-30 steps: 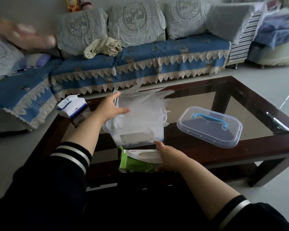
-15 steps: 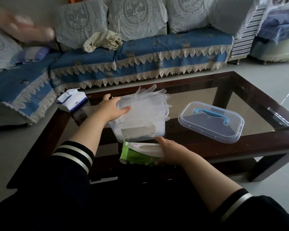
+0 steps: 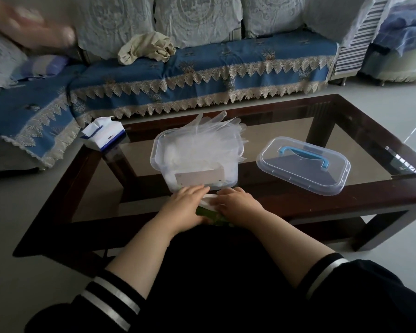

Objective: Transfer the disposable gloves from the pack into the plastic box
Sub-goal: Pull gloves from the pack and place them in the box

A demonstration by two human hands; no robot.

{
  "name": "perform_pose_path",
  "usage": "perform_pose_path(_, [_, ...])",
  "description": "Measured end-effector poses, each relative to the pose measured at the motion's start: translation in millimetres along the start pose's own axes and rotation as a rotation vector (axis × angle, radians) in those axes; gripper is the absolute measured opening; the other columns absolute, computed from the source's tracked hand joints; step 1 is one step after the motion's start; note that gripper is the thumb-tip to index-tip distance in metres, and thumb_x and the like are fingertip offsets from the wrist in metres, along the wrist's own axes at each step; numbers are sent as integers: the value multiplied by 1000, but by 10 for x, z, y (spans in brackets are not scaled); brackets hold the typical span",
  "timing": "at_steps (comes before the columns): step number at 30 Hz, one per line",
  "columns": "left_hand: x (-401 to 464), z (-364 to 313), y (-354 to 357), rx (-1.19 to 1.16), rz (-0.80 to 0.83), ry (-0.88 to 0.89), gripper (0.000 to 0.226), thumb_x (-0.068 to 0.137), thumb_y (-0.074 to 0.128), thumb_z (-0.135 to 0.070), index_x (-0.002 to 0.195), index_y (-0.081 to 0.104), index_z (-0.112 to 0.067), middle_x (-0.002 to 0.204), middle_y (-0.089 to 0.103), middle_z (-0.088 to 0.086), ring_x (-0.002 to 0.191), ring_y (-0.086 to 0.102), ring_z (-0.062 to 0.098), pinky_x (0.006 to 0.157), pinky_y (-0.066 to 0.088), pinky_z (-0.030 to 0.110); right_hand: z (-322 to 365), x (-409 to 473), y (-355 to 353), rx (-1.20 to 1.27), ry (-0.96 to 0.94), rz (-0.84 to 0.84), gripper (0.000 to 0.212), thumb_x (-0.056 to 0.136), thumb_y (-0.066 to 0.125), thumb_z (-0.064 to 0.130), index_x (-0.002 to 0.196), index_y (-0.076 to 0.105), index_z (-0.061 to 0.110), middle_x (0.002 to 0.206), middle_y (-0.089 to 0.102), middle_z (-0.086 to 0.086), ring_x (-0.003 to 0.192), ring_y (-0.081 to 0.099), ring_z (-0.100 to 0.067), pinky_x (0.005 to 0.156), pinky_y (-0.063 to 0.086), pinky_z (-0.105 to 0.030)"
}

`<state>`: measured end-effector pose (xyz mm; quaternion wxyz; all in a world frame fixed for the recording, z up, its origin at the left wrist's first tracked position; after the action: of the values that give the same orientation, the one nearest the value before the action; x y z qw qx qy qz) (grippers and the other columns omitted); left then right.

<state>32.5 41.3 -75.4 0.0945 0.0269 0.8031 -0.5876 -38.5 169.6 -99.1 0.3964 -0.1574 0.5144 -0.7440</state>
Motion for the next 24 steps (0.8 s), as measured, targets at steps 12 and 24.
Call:
perform_pose_path(12, [115, 101, 200, -60, 30, -58, 81, 84, 71, -43, 151, 26, -35, 151, 34, -3, 140, 22, 22, 111, 30, 48, -16, 6, -74, 352, 122, -170, 12, 85, 64, 13, 87, 74, 7, 103, 67, -10, 97, 61, -24, 84, 47, -33])
perform_pose_path(24, [96, 22, 190, -159, 24, -92, 83, 76, 78, -47, 145, 37, -24, 148, 39, -1, 138, 32, 20, 112, 33, 43, 38, -83, -79, 246, 114, -179, 28, 85, 64, 33, 107, 71, 17, 117, 55, -5, 111, 50, -23, 93, 43, -35])
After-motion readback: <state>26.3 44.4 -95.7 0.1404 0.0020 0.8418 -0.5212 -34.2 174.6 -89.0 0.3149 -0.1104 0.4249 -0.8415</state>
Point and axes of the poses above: each hand's wrist, its own x-axis towards the middle knuckle, its own y-axis out of the palm, z = x × y, the point moved 4 cm from there along x, towards the middle knuckle
